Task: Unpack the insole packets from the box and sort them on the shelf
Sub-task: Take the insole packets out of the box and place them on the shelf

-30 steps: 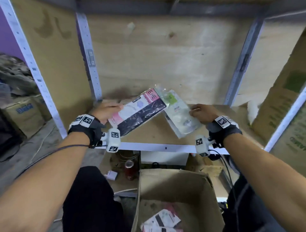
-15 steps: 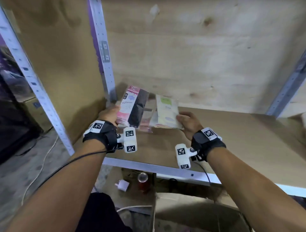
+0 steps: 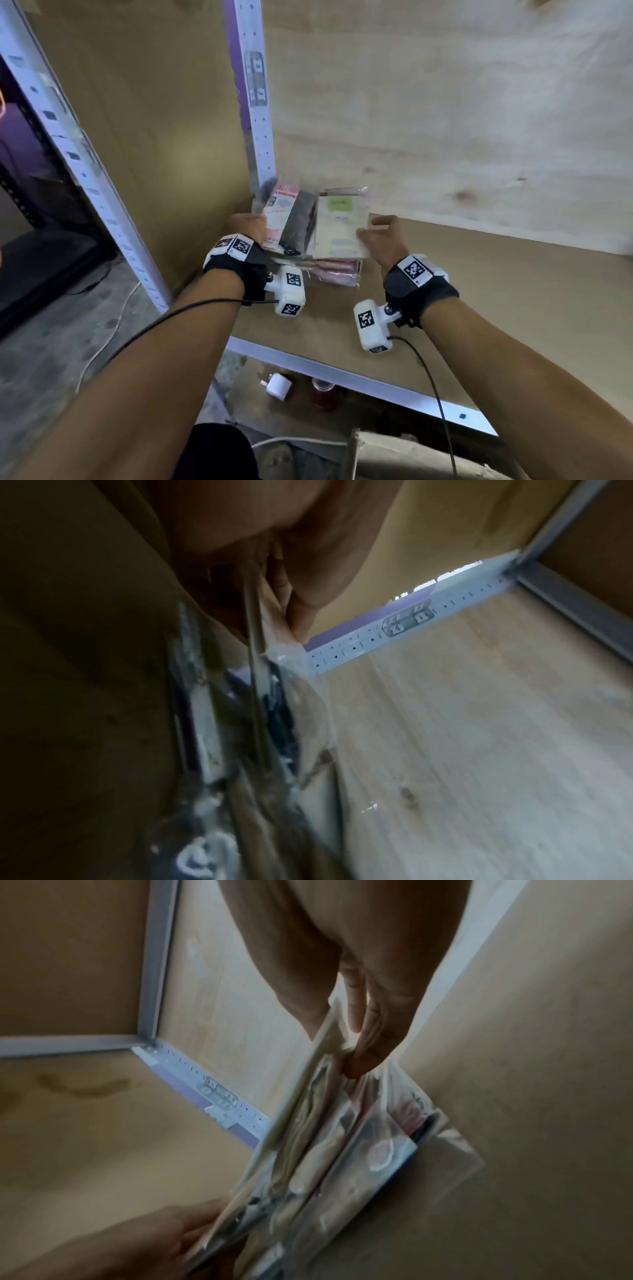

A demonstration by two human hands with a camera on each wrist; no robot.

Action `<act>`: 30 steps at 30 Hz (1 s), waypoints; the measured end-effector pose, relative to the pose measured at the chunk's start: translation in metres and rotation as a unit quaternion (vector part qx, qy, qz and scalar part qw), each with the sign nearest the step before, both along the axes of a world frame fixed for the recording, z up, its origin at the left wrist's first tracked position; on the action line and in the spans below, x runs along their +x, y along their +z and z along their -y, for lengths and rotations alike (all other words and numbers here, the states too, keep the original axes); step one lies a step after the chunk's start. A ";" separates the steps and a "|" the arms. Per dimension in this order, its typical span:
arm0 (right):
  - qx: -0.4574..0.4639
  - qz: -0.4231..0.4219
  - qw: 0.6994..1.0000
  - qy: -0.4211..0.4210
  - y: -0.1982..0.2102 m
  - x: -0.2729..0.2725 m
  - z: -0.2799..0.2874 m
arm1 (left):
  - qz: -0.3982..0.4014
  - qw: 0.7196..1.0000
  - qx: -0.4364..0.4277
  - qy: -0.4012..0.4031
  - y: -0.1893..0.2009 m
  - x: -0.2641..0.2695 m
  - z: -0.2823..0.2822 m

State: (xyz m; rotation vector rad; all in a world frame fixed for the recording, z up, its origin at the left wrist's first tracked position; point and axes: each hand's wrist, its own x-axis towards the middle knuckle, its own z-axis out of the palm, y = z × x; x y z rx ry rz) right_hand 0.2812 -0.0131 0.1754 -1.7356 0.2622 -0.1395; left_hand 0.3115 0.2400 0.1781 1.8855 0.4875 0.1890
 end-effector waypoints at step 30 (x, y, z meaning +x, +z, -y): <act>-0.141 -0.043 0.973 0.175 0.031 -0.323 0.124 | 0.179 0.962 0.118 -0.169 0.012 -0.285 0.160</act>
